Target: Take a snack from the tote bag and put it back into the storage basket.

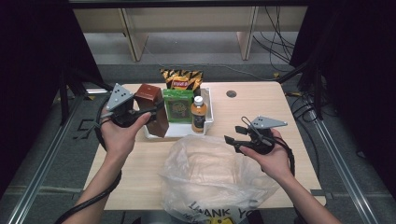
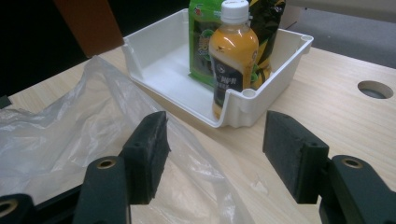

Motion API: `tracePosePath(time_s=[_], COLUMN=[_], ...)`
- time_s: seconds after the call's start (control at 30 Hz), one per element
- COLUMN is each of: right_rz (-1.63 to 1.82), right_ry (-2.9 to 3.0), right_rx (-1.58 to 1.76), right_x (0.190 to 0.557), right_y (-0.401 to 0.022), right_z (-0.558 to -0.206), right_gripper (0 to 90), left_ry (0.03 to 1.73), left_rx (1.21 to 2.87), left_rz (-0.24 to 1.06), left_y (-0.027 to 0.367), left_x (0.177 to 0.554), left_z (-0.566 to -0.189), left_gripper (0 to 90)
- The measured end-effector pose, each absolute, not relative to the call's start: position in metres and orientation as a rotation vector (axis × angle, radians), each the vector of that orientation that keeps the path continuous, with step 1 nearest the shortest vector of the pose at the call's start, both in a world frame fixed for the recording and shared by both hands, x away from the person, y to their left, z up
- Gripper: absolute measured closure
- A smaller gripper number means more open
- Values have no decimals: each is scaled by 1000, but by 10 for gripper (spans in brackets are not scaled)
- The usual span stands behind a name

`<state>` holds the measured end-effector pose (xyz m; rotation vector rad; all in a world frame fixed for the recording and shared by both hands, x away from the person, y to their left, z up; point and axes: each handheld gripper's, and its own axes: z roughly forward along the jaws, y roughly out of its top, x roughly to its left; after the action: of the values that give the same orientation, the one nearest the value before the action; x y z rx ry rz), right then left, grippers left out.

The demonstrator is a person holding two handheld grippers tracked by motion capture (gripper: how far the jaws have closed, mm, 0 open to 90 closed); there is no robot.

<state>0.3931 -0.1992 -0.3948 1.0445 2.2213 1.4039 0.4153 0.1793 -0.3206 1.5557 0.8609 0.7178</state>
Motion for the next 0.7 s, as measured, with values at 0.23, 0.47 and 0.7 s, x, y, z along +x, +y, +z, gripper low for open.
tracePosePath(time_s=[0.23, 0.47, 0.7], right_rz=[1426, 1417, 1432], right_ry=[2232, 2221, 2219], right_rx=[1014, 1043, 1014], right_x=[393, 391, 391], right_y=[-202, -204, -203], right_z=[-394, -393, -391], right_gripper=[407, 407, 406], left_ry=[899, 912, 935], left_rx=[1532, 1529, 1527], left_rz=[725, 747, 763], left_y=[175, 171, 170], left_x=[426, 435, 439], left_z=[-328, -337, -344], left_gripper=[264, 264, 265])
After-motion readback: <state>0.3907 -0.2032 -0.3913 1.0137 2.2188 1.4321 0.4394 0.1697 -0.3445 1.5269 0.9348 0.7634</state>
